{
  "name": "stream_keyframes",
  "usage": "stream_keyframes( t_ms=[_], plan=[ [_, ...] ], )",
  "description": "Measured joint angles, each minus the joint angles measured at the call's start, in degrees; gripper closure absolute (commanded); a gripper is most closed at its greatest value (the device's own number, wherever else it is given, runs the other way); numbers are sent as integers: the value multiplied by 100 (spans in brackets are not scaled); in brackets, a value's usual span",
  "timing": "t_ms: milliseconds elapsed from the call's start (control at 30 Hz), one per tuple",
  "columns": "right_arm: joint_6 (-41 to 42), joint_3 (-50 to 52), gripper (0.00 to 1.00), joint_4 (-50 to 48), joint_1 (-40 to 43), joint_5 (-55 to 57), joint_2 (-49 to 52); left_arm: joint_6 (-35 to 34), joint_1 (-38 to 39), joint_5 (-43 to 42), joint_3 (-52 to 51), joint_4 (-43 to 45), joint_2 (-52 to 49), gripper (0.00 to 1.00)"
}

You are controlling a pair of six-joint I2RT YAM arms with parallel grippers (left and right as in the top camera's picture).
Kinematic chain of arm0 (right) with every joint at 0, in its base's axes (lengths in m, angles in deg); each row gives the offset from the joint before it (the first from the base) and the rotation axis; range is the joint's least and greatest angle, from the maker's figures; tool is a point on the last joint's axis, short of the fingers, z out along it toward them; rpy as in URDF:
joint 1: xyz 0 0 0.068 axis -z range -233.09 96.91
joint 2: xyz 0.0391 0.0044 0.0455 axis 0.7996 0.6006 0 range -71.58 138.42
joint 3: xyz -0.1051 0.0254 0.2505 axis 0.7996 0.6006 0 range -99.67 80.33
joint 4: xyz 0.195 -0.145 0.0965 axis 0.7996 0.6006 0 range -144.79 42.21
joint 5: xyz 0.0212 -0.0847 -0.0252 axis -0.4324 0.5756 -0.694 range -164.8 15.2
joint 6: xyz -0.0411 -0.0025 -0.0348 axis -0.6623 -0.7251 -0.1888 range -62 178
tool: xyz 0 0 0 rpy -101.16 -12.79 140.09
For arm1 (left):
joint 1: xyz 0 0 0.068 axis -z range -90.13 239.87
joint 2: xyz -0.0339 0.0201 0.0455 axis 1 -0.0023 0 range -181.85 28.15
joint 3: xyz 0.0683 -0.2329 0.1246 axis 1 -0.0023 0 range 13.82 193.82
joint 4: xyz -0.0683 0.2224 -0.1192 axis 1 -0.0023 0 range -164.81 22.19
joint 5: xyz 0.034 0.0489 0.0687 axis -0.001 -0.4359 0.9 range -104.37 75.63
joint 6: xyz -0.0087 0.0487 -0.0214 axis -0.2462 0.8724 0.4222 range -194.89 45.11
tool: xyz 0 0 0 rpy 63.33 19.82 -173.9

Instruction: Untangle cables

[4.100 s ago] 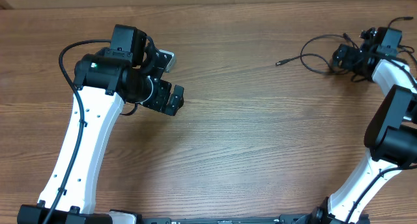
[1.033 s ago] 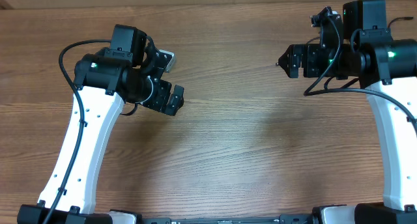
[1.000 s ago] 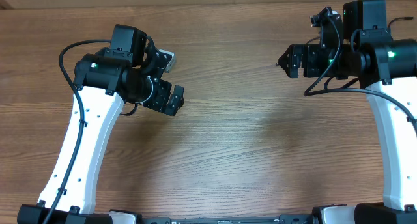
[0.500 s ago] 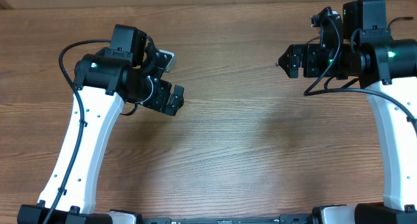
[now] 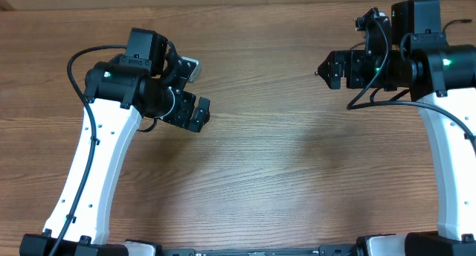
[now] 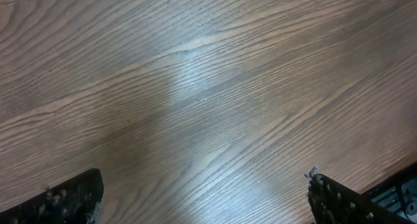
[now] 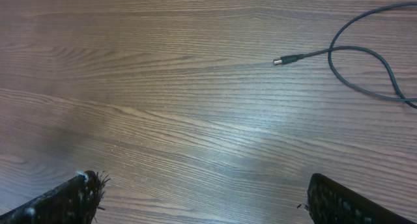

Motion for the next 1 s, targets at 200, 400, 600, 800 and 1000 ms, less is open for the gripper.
stream_keyframes(
  t_ms=[200, 400, 600, 800, 1000],
  plan=[
    [2, 0, 0, 2, 0, 2, 0, 0, 0, 0, 0, 2, 179, 0],
    [0, 0, 0, 4, 0, 2, 0, 0, 0, 0, 0, 0, 695, 0],
    [0, 0, 0, 4, 0, 0, 0, 0, 0, 0, 0, 0, 1366, 0],
    [0, 0, 0, 4, 0, 0, 0, 0, 0, 0, 0, -2, 2166, 0],
    [2, 0, 0, 4, -2, 0, 0, 0, 0, 0, 0, -11, 2806, 0]
  ],
)
